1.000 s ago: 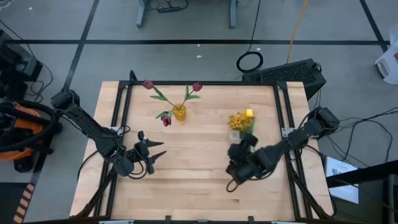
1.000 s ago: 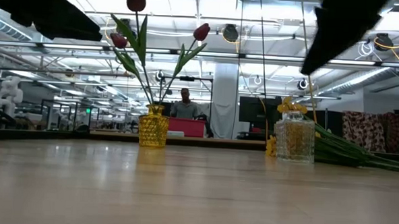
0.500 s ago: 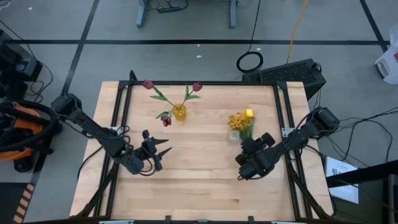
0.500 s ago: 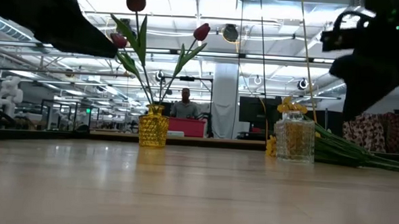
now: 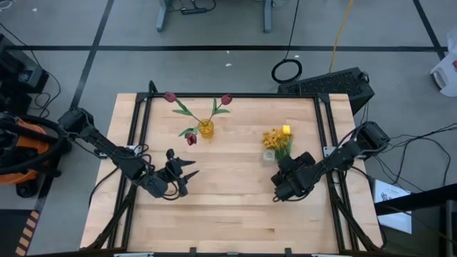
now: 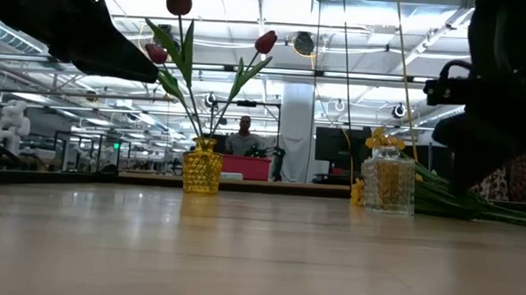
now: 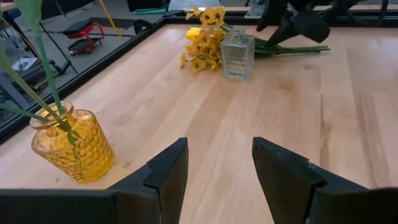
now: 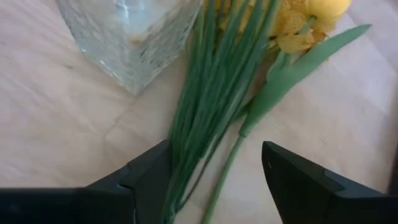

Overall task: Sort flowers into vase by color
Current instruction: Put the yellow flower into the transparent vase

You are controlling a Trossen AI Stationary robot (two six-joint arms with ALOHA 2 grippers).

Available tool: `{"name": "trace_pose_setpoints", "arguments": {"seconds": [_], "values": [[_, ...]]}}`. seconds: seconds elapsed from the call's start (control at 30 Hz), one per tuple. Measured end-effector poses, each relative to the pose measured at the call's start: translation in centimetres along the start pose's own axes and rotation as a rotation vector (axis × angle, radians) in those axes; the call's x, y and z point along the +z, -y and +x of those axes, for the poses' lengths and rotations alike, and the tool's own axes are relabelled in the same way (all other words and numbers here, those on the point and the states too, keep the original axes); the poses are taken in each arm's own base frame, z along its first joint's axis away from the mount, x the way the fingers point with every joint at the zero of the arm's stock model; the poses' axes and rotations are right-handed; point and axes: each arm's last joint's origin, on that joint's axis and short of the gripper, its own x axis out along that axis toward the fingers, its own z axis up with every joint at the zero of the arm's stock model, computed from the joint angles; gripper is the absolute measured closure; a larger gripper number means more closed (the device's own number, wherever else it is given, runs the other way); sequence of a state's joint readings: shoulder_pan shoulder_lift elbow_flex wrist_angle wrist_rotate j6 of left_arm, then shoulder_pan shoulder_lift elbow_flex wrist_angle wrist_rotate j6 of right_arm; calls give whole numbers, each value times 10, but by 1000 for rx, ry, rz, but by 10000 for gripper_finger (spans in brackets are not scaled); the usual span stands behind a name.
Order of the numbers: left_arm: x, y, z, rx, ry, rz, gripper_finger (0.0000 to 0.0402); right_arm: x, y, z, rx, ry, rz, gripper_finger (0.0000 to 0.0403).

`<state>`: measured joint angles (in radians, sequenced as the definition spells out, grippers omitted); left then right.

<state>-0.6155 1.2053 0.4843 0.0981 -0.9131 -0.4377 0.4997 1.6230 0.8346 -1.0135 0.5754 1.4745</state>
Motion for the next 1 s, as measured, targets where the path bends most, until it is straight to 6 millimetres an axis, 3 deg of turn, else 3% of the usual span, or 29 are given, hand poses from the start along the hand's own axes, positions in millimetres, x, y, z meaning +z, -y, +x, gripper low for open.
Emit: {"name": "trace_pose_setpoints", "arguments": {"seconds": [0.27, 0.63, 0.83, 1.0], "values": [[0, 0, 0, 0, 0, 0, 215, 1, 0, 6, 9, -2, 4, 214], [0, 0, 0, 0, -1, 1, 215, 0, 0, 5, 8, -6, 1, 390], [0, 0, 0, 0, -1, 2, 215, 8, -4, -9, 7, -4, -10, 393], [0, 0, 0, 0, -1, 1, 215, 15, -9, -37, 24, 11, -38, 399]]}}
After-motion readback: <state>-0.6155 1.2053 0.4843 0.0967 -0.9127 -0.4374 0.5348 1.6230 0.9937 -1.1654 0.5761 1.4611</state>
